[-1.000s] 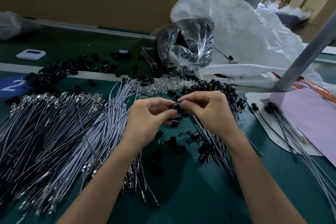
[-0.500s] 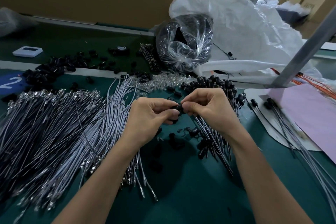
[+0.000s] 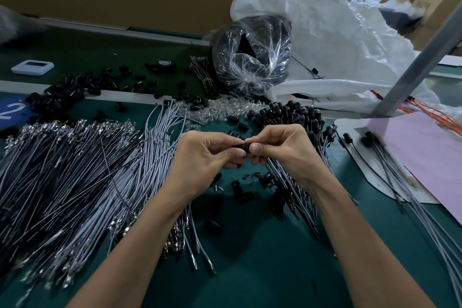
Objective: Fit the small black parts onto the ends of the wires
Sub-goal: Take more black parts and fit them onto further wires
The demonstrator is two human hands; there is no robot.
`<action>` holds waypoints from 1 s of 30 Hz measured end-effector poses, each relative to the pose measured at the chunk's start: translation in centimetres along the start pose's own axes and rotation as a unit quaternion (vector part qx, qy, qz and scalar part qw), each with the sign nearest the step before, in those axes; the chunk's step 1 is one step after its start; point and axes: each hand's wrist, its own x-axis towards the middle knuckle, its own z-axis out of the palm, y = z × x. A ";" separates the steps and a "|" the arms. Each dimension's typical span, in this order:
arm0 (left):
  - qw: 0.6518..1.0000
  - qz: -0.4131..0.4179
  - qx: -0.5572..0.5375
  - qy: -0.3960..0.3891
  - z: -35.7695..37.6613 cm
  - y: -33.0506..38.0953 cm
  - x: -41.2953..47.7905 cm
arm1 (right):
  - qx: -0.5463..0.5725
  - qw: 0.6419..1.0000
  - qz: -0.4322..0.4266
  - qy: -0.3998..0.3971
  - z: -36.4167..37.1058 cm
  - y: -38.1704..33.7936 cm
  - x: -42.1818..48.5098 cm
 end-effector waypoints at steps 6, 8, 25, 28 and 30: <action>1.000 0.019 0.004 -0.003 0.2 0.2 -0.1 | 0.014 1.000 -0.007 0.001 0.1 0.0 -0.1; 1.000 0.027 0.015 0.000 0.2 0.1 -0.1 | 0.012 1.000 -0.008 0.004 0.3 0.1 -0.2; 0.985 -0.002 -0.126 0.117 -0.8 1.8 0.3 | 0.247 0.967 -0.051 0.026 -4.9 -5.0 -2.2; 0.956 -0.009 -0.159 0.247 -1.6 1.7 0.7 | 0.163 0.979 -0.055 0.112 -8.0 -6.6 -3.2; 0.928 -0.022 -0.185 0.322 -2.4 1.6 0.8 | 0.016 0.985 -0.027 0.172 -9.6 -6.6 -3.1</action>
